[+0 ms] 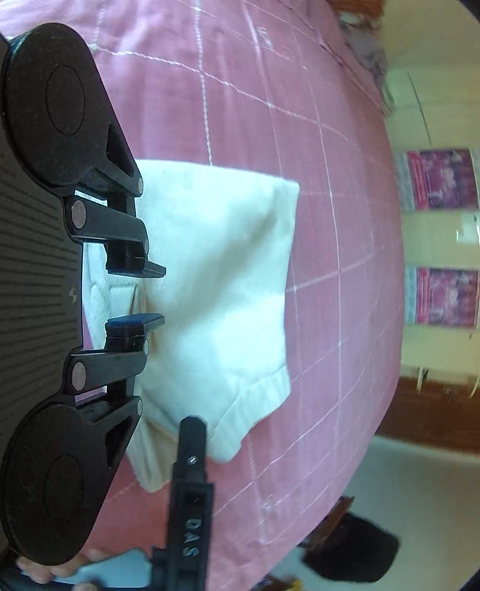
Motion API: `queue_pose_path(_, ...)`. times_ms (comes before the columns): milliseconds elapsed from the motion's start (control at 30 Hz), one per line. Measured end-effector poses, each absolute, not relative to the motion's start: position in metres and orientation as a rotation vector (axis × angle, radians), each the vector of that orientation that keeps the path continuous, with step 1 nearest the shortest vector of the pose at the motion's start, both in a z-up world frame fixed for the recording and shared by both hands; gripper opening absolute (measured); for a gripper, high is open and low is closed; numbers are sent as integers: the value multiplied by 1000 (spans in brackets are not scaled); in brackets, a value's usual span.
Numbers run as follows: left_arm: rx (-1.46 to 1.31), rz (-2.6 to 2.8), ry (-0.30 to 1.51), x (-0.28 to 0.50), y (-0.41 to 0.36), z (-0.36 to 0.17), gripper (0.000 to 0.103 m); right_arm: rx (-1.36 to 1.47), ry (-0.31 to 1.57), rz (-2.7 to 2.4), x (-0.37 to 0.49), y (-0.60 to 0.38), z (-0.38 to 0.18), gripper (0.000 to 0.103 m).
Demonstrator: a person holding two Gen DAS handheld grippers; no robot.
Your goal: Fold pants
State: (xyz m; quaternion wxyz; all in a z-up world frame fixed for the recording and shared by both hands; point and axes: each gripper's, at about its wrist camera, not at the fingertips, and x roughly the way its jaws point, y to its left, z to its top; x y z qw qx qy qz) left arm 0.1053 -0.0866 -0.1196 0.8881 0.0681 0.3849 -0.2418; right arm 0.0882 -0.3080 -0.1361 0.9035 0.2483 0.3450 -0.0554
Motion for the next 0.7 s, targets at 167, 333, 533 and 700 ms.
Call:
queue_pose_path(167, -75, -406, 951, 140, -60, -146, 21, 640, 743, -137, 96, -314, -146, 84)
queue_pose_path(333, -152, -379, 993, 149, -55, -170, 23, 707, 781, -172, 104, -316, -158, 70)
queue_pose_path(533, -137, -383, 974, 157, -57, -167, 23, 714, 775, -229, 109, -307, -165, 48)
queue_pose_path(700, -118, -384, 952, 153, -57, -164, 23, 727, 781, -272, 117, -305, -168, 54)
